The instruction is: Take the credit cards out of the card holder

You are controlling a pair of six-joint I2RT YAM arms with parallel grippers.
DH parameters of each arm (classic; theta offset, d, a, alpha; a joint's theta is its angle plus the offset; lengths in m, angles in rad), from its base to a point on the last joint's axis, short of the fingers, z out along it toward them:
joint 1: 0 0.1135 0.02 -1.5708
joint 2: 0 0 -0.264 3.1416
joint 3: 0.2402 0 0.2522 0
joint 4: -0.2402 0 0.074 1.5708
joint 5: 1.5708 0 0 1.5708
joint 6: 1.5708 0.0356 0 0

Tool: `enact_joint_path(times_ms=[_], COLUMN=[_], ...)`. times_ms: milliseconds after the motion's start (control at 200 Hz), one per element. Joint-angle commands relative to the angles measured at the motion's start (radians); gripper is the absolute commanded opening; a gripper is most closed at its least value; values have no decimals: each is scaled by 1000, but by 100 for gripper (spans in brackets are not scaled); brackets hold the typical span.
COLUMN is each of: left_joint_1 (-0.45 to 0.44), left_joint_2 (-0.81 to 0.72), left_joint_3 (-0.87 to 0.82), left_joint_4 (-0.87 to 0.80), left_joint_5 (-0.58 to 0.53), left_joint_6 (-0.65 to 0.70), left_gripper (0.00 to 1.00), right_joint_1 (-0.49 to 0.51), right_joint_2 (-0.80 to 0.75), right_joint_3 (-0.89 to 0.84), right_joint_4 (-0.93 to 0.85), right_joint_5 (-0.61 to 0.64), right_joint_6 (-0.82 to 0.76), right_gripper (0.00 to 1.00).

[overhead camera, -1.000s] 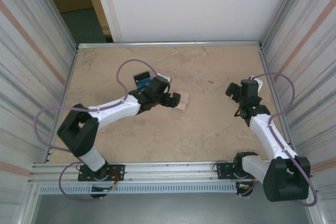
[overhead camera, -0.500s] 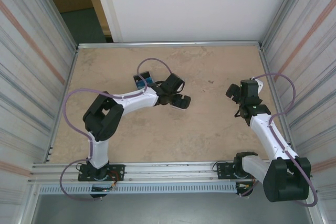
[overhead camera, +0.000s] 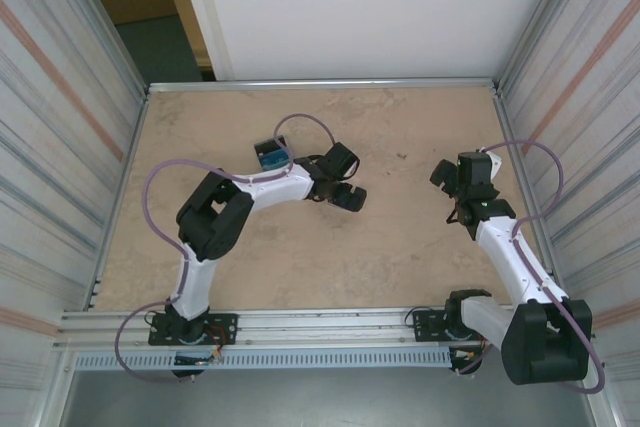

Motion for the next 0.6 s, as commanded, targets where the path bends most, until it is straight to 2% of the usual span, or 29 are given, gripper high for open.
enact_joint_path(times_ms=[0,341,596], left_joint_1=[-10,-29,-35], left_joint_2=[24,101,101], left_joint_3=[43,92,85], left_joint_4=[-28,-82,-86], left_joint_5=[-9,-94,-119], left_joint_6=[29,61,58], left_gripper=[99,99,99], right_joint_1=[9,8,9], right_joint_2=[6,27,40], right_joint_3=[24,25,23], right_joint_4=[-2,13,17], right_joint_5=[2,-11,-22], right_joint_6=[29,30,37], right_gripper=[99,99,99])
